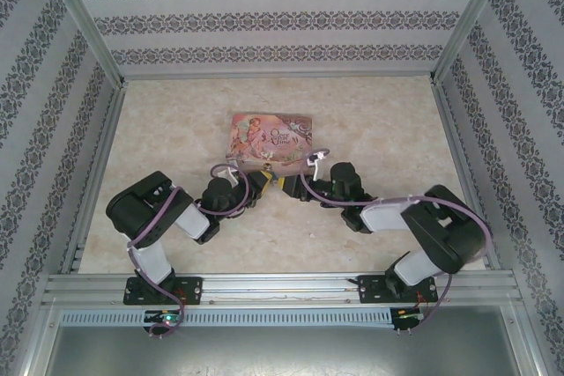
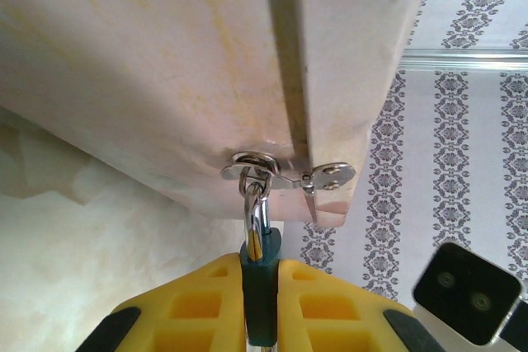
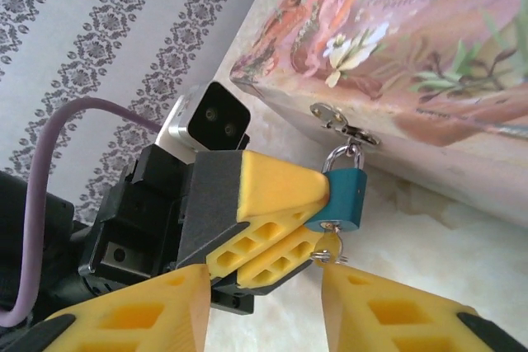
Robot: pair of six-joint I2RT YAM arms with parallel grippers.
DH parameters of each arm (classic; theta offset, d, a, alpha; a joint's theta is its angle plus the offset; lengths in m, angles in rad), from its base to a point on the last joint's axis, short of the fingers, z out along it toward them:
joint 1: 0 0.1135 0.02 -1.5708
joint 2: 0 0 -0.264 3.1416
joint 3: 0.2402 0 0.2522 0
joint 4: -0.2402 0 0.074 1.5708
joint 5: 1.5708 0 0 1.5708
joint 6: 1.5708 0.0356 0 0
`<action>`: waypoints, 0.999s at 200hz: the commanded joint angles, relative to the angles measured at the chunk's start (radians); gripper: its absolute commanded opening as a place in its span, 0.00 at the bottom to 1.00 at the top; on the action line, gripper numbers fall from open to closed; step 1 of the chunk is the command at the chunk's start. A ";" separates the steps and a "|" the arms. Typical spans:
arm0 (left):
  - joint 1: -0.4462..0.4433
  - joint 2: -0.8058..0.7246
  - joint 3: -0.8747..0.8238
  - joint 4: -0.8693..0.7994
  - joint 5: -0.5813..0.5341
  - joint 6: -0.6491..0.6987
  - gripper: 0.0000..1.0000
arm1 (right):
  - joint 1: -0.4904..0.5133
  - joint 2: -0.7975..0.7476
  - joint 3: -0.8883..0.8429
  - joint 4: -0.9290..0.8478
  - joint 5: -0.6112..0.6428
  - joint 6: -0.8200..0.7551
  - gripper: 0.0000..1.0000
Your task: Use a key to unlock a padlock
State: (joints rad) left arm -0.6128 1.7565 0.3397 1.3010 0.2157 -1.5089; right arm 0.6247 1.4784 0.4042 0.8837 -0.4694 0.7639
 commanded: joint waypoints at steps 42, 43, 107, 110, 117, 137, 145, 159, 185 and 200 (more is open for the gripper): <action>0.008 -0.203 0.046 -0.245 0.025 0.004 0.13 | 0.051 -0.381 0.041 -0.541 0.226 -0.564 0.50; 0.008 -0.205 0.048 -0.252 0.025 0.005 0.13 | 0.052 -0.386 0.042 -0.546 0.229 -0.575 0.50; 0.008 -0.281 0.064 -0.377 0.025 -0.003 0.13 | 0.162 -0.509 0.003 -0.606 0.335 -1.178 0.53; 0.008 -0.282 0.064 -0.376 0.026 -0.005 0.12 | 0.167 -0.508 0.003 -0.606 0.342 -1.204 0.53; 0.008 -0.283 0.064 -0.376 0.028 -0.006 0.12 | 0.184 -0.506 0.001 -0.607 0.364 -1.259 0.55; 0.008 -0.288 0.065 -0.381 0.029 -0.009 0.12 | 0.212 -0.492 0.007 -0.626 0.398 -1.381 0.61; 0.008 -0.290 0.067 -0.389 0.031 -0.010 0.10 | 0.220 -0.484 0.011 -0.633 0.405 -1.416 0.63; 0.008 -0.294 0.071 -0.401 0.034 -0.007 0.09 | 0.229 -0.470 0.022 -0.641 0.413 -1.457 0.64; 0.008 -0.299 0.074 -0.408 0.038 -0.013 0.07 | 0.241 -0.431 0.040 -0.650 0.436 -1.508 0.64; 0.008 -0.298 0.080 -0.415 0.042 -0.013 0.07 | 0.249 -0.404 0.050 -0.649 0.449 -1.534 0.64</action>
State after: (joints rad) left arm -0.6128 1.4967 0.3805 0.8658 0.2428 -1.5131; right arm 0.8551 1.0412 0.4187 0.2504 -0.0654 -0.6632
